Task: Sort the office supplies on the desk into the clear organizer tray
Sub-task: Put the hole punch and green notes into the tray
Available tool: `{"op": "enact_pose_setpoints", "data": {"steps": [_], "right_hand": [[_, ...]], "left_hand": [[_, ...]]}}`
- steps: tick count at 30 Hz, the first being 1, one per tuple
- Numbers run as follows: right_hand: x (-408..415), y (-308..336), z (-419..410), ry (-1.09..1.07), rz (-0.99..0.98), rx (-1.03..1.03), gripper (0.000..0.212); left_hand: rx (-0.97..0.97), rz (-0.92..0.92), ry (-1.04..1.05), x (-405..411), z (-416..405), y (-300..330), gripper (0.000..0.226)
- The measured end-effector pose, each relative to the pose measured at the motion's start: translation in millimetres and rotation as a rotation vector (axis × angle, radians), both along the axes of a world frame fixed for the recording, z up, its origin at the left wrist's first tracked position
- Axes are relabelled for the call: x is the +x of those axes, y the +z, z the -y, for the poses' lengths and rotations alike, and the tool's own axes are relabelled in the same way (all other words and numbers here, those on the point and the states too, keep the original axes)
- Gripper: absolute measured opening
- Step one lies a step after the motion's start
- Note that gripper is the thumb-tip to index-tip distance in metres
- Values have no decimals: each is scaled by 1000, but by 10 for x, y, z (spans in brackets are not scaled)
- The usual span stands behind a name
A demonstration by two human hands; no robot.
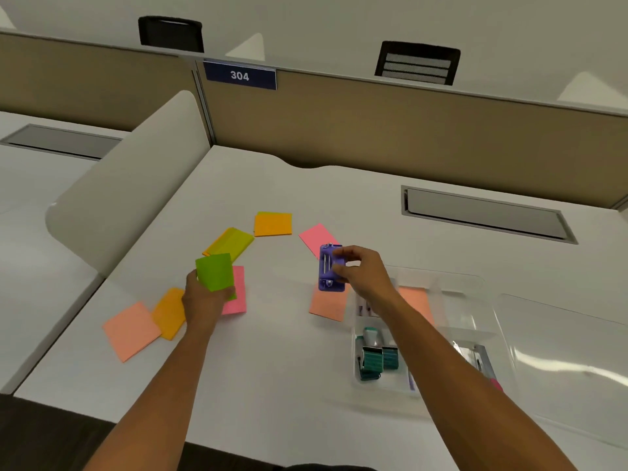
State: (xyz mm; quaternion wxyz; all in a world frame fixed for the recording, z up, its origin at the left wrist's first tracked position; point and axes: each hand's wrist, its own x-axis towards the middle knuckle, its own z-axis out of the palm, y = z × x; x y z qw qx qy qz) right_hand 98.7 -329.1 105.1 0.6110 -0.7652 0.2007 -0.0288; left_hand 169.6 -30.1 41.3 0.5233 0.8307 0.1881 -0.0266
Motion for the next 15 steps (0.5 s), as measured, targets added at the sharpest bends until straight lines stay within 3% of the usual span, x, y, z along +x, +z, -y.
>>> {"op": "enact_pose_setpoints", "data": {"steps": [6,15], "right_hand": [[-225,128,502,-98,34,1,29],[-667,135,1211,-255,38,-54,30]], "left_hand": [[-200,-15,-151,-79,486,158,55],[-403,-69,-291,-279,1502,338,19]]}}
